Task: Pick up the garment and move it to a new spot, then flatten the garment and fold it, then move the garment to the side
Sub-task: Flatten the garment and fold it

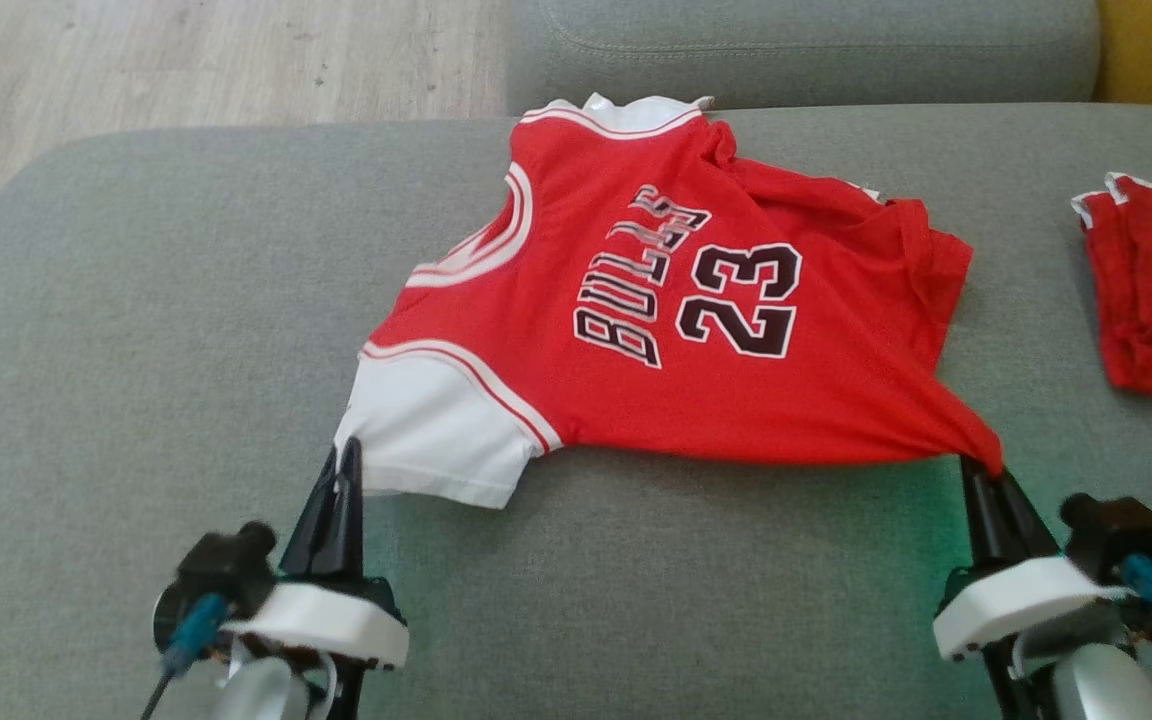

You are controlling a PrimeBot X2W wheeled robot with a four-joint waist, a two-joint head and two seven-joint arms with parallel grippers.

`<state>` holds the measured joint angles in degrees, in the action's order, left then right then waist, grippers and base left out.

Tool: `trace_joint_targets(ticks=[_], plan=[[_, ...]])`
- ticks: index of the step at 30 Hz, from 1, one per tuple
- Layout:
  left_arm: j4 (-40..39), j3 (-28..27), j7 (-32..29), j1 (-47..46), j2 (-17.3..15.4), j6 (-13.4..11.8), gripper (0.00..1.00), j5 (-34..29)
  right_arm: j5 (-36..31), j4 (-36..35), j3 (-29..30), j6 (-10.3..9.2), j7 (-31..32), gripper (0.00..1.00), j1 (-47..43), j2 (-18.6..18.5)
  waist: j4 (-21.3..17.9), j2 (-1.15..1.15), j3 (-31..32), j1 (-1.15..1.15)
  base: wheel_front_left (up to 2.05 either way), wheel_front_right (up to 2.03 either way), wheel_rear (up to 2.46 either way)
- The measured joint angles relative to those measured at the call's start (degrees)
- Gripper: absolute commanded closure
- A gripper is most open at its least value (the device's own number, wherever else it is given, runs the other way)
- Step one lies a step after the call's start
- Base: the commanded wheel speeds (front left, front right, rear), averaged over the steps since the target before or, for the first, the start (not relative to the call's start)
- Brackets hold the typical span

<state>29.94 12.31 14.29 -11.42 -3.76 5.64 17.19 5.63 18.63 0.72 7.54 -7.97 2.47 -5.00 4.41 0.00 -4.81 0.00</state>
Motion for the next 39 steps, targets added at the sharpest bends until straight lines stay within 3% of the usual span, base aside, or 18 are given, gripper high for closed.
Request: trace_joint_targets(ticks=[6,10,13,21,25,29,32,36,39], plan=[[-11.33,-1.03,0.0,2.14,0.07,0.98,1.0,3.75,1.34,-4.58,1.16,0.0,1.38,1.0,0.18,0.0,0.66,0.0,-0.39,0.0,0.0,0.0,0.0],[-19.04,-1.41,-1.16,-4.54,-0.67,1.03,1.0,6.37,1.9,-8.93,1.03,-0.01,4.71,1.0,5.93,-2.64,0.53,0.0,-1.05,0.01,0.0,0.0,0.0],[-27.19,-4.71,-3.25,-13.94,-1.03,1.4,1.0,10.43,3.02,-14.25,0.68,-0.01,8.23,1.0,13.52,-5.61,0.05,0.0,-1.16,0.02,0.0,0.0,0.0],[-39.5,-9.06,-10.27,-18.46,-1.09,-2.26,1.0,16.46,4.1,-22.88,0.67,-0.01,14.51,1.0,15.94,-6.91,-0.87,0.0,0.58,0.0,0.0,0.0,0.0],[-43.06,-9.45,-14.57,-19.48,-2.32,-4.17,1.0,16.56,4.66,-27.73,2.07,0.0,18.68,1.0,15.97,-6.83,-0.79,0.0,-0.43,0.0,0.0,0.0,0.0],[-39.63,-9.88,-18.92,-26.76,-4.68,-4.68,1.0,16.55,5.67,-28.83,1.32,-0.01,23.17,1.0,20.51,-7.84,-0.72,0.0,-3.61,0.0,0.0,0.0,0.0],[-32.12,-10.09,-21.51,-36.82,-6.13,-4.3,1.0,17.12,7.27,-25.44,-0.19,-0.01,25.92,1.0,31.04,-9.48,-0.85,0.0,-7.19,0.01,0.0,0.0,0.0],[-18.45,-10.46,-21.18,-52.07,-10.15,-2.12,1.0,15.59,7.86,-14.28,-4.21,0.0,27.97,1.0,50.32,-10.45,-1.42,0.0,-13.14,0.02,0.0,0.0,0.0],[-8.0,-10.27,-18.13,-62.73,-11.85,-1.07,1.0,13.13,4.99,-4.08,-6.5,0.0,25.97,1.0,63.94,-10.35,-1.99,0.0,-17.71,0.04,0.0,0.0,0.0]])
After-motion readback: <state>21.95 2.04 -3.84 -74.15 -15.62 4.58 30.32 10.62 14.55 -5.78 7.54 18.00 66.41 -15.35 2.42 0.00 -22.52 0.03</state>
